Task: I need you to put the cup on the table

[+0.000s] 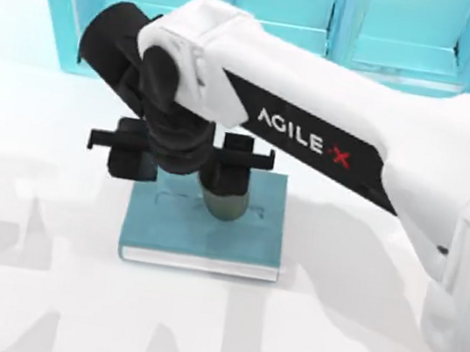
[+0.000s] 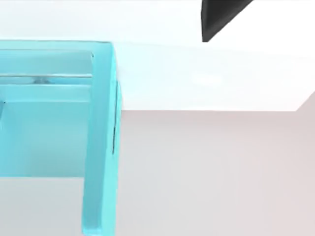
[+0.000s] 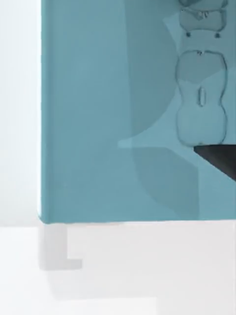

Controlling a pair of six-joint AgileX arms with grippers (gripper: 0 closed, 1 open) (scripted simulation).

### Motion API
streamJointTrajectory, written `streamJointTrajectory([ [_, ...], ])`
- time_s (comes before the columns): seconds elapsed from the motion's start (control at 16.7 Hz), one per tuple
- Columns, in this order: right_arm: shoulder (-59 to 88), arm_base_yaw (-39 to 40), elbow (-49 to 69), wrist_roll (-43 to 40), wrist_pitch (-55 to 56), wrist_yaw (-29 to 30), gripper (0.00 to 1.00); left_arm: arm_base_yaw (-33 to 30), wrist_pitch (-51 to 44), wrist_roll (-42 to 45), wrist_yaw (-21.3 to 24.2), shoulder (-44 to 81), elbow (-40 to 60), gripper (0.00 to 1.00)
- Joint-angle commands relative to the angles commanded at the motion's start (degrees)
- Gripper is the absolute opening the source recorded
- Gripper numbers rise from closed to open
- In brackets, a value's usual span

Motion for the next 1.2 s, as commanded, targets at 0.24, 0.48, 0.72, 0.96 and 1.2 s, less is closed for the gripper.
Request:
streamJointTrajectory([
  [0.24, 0.0, 0.0, 0.0, 0.0, 0.0, 0.0, 0.17, 0.0, 0.0, 0.0, 0.0, 0.0, 0.0, 1.00],
  [0.48, 0.0, 0.0, 0.0, 0.0, 0.0, 0.0, 0.00, 0.0, 0.0, 0.0, 0.0, 0.0, 0.0, 1.00],
  [0.72, 0.0, 0.0, 0.0, 0.0, 0.0, 0.0, 0.00, 0.0, 0.0, 0.0, 0.0, 0.0, 0.0, 1.00],
  [0.96, -0.2, 0.2, 0.1, 0.0, -0.2, 0.0, 0.00, 0.0, 0.0, 0.0, 0.0, 0.0, 0.0, 1.00],
  [1.2, 1.0, 0.2, 6.8, 0.1, -5.6, 0.2, 0.00, 0.0, 0.0, 0.0, 0.0, 0.0, 0.0, 1.00],
])
